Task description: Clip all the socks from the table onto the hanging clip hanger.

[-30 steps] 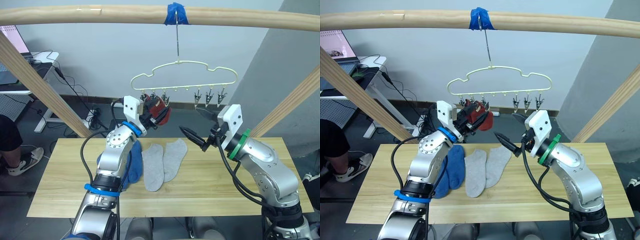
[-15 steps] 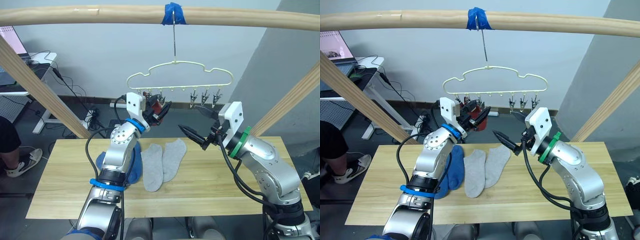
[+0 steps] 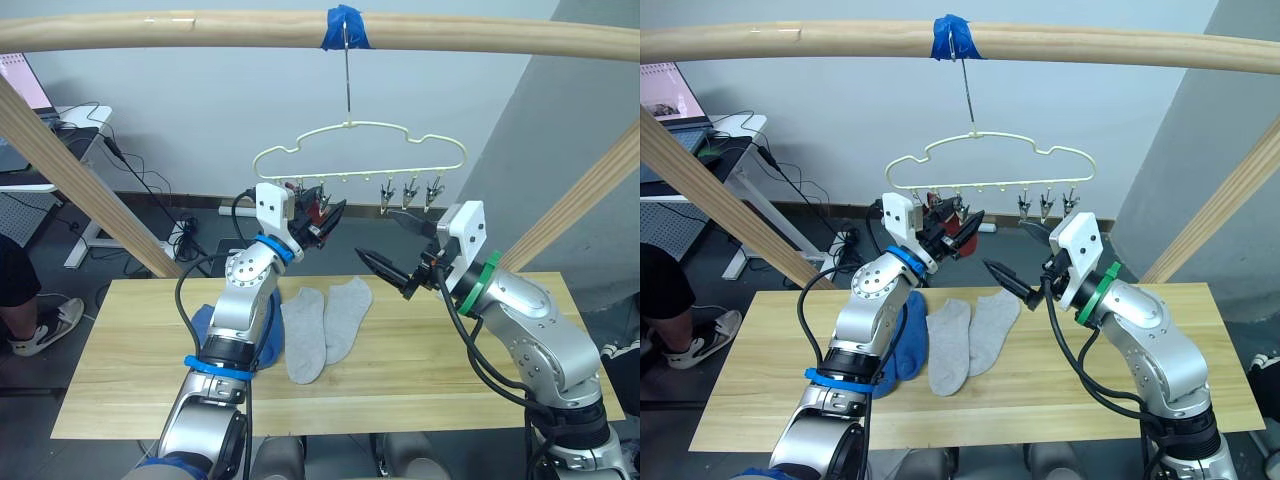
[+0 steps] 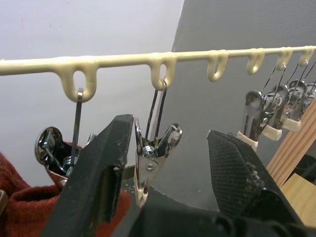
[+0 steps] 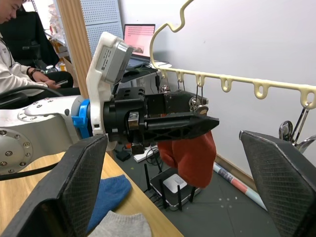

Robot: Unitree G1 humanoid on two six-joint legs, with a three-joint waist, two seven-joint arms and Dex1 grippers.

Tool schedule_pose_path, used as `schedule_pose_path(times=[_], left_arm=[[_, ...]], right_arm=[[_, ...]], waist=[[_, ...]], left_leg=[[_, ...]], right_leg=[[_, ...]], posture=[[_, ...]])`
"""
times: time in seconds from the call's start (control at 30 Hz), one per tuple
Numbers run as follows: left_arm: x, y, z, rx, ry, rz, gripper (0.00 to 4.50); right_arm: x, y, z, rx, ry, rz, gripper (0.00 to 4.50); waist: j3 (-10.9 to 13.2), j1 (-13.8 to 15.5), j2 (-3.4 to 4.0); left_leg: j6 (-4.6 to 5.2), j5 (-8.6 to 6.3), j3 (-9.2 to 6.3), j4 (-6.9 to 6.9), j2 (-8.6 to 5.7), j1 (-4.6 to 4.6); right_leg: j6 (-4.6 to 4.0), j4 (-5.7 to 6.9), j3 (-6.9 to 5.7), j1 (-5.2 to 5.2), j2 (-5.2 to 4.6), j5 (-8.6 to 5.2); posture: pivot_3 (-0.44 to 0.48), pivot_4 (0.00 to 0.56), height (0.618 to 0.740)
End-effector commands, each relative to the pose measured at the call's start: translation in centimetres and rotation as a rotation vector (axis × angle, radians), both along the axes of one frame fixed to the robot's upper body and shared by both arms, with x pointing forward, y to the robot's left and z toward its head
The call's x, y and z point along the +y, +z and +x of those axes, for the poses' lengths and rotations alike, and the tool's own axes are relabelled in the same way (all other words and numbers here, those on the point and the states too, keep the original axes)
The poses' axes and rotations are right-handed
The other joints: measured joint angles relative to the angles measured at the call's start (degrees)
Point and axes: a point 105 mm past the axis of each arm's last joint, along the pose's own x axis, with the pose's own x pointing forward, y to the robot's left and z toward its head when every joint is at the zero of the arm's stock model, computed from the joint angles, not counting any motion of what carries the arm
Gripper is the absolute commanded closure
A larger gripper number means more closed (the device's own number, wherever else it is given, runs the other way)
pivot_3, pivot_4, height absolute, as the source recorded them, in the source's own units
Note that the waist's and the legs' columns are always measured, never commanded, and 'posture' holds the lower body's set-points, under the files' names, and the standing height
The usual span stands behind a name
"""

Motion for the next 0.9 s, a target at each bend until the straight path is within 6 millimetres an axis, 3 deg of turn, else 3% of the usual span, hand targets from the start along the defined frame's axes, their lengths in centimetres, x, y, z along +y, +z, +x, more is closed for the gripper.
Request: schedule_pose_path(times=[0.03,0.07,0.17,0.33,0.4,0.47,0.57,0.7,0.9], left_arm=[[0.0,1.5,-0.1,-0.064,0.004,-0.011,1.83],[0.0,1.5,-0.1,-0.065,0.005,-0.011,1.83],[0.0,1.5,0.0,-0.067,0.008,-0.014,2.38],[0.0,1.7,0.1,-0.066,0.01,-0.028,3.73],[-0.1,1.9,0.2,-0.066,0.011,-0.04,4.05],[-0.1,2.2,0.3,-0.066,0.01,-0.048,4.31],[-0.2,2.3,0.2,-0.059,-0.004,-0.052,4.35],[0.1,2.0,0.1,0.006,-0.026,-0.056,4.35],[1.4,2.1,-0.2,0.239,-0.092,-0.14,4.35]], right_arm=[[0.3,1.7,-0.8,-0.071,0.021,0.012,0.0],[0.3,1.7,-0.8,-0.071,0.021,0.012,0.0],[0.3,1.7,-0.8,-0.07,0.022,0.011,0.0],[0.4,1.3,-1.0,-0.058,0.03,0.006,0.0],[0.5,1.2,-1.2,-0.05,0.035,0.011,0.0],[0.6,1.1,-1.4,-0.045,0.039,0.014,0.0],[0.6,0.7,-1.4,-0.033,0.038,0.006,0.0],[0.2,-1.8,-0.7,0.028,-0.003,-0.088,0.0],[-0.3,-8.9,1.8,0.226,-0.128,-0.253,0.0]], waist=[[0.0,0.0,0.0],[0.0,0.0,0.0],[0.0,0.0,0.0],[0.0,0.0,0.0],[0.0,0.0,0.0],[0.0,0.0,0.0],[0.0,0.0,0.0],[0.0,0.0,0.0],[0.0,-0.1,0.0]], left_leg=[[0.0,0.0,0.0,0.0,0.0,0.0],[0.0,0.0,0.0,0.0,0.0,0.0],[0.0,0.0,0.0,0.0,0.0,0.0],[0.0,0.0,0.0,0.0,0.0,0.0],[0.0,0.0,0.0,0.0,0.0,0.0],[0.0,0.0,0.0,0.0,0.0,0.0],[0.0,0.0,0.0,0.0,0.0,0.0],[0.0,0.0,0.0,0.0,0.0,0.0],[0.0,0.01,-0.04,0.02,0.0,0.04]], right_leg=[[0.0,0.0,0.0,0.0,0.0,0.0],[0.0,0.0,0.0,0.0,0.0,0.0],[0.0,0.0,0.0,0.0,0.0,0.0],[0.0,0.0,0.0,0.0,0.0,0.0],[0.0,0.0,0.0,0.0,0.0,0.0],[0.0,0.0,0.0,0.0,0.0,0.0],[0.0,0.0,-0.01,0.0,0.0,0.0],[0.0,0.0,-0.01,0.0,0.0,0.0],[0.0,0.06,-0.02,0.03,0.01,0.0]], posture=[[-0.109,0.217,0.74],[-0.11,0.215,0.74],[-0.111,0.213,0.74],[-0.111,0.213,0.74],[-0.111,0.21,0.74],[-0.112,0.208,0.74],[-0.112,0.208,0.74],[-0.109,0.207,0.74],[-0.095,0.212,0.74]])
